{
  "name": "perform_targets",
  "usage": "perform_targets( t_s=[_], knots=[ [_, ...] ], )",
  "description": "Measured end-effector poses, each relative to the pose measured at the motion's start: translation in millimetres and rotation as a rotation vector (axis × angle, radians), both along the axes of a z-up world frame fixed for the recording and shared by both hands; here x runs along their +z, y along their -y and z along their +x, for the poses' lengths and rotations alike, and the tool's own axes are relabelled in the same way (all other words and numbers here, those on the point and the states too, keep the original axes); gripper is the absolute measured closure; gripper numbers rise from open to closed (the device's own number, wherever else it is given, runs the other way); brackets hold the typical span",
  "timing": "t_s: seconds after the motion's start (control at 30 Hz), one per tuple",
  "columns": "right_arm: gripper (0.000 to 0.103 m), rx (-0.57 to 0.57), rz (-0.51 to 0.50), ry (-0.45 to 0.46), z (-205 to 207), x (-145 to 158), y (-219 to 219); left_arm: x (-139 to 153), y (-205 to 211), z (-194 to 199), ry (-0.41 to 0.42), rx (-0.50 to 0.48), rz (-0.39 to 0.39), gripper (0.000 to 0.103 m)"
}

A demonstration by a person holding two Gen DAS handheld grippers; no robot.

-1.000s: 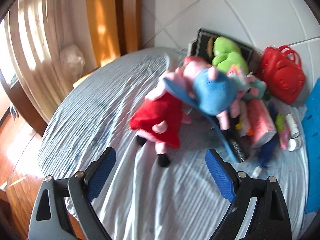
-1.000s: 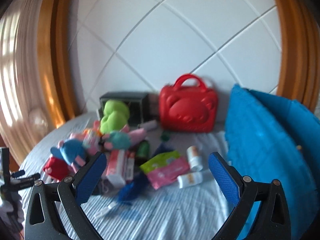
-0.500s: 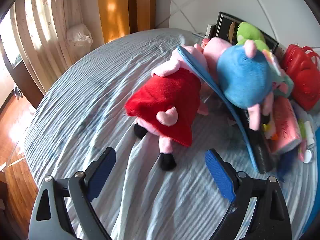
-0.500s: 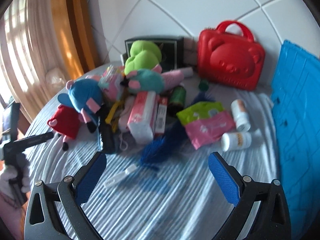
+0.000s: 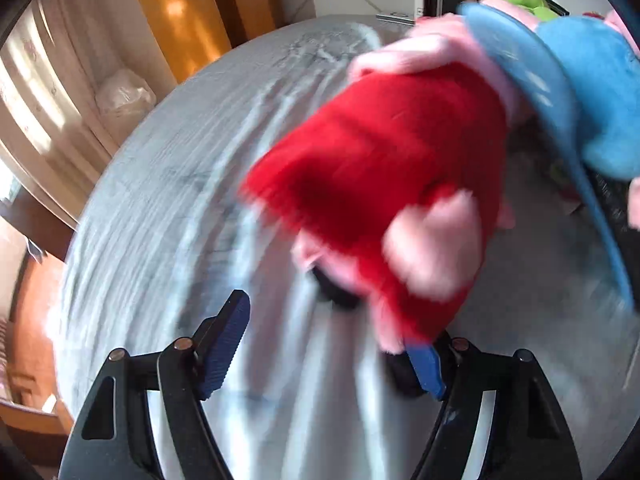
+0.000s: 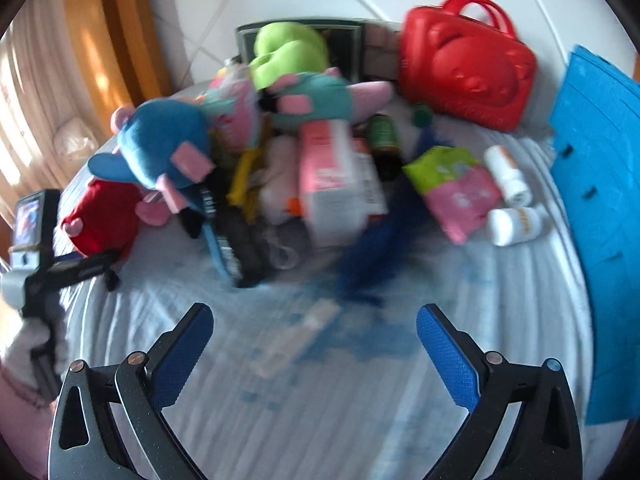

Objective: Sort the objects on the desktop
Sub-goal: 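Move both grippers toward the pink pig plush in the red dress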

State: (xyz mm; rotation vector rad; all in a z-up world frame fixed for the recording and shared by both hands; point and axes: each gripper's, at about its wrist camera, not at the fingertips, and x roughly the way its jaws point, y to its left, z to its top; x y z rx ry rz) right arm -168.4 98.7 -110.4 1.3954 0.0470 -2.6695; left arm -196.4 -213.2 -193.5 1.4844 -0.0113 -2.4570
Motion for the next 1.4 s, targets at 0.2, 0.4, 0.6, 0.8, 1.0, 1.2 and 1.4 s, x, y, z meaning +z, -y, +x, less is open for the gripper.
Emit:
perform_targets(
  t_s=[0.2, 0.4, 0.6, 0.8, 1.0, 1.2, 1.4],
  knots=[
    [0.0, 0.085, -0.073, 0.021, -18.4, -11.8, 80.4, 10.7, 84.2, 20.4, 0.016, 0.028, -0.052, 0.029],
    [0.0, 0.132, -0.07, -0.002, -28.1, -1.4, 123.8, 52.1, 70.5, 32.7, -0.094, -0.114, 0.182, 0.029],
    [0.0, 0.114, -0.031, -0.032, -28.9, 12.3, 129.2, 35.1, 6.0, -6.2, -0.043, -0.208, 0.35, 0.029],
    [0.0, 0.091, 0.011, 0.0, -32.5, 7.9, 122.9, -11.7, 14.9, -30.3, 0.002, -0.072, 0.251, 0.035],
    [0.0, 0.121, -0.054, 0.05, -43.3, 0.6, 130.5, -9.6, 95.2, -17.0, 0.014, 0.043, 0.044, 0.046],
    [0.001, 0.184, -0.074, -0.022, -67.2, 26.4, 163.6, 30.7, 110.7, 1.2, -0.071, -0.001, 0.169, 0.046],
    [0.022, 0.22, -0.04, -0.024, -86.3, 42.4, 182.9, 52.4, 88.0, -11.2, -0.108, -0.066, 0.296, 0.043]
  ],
)
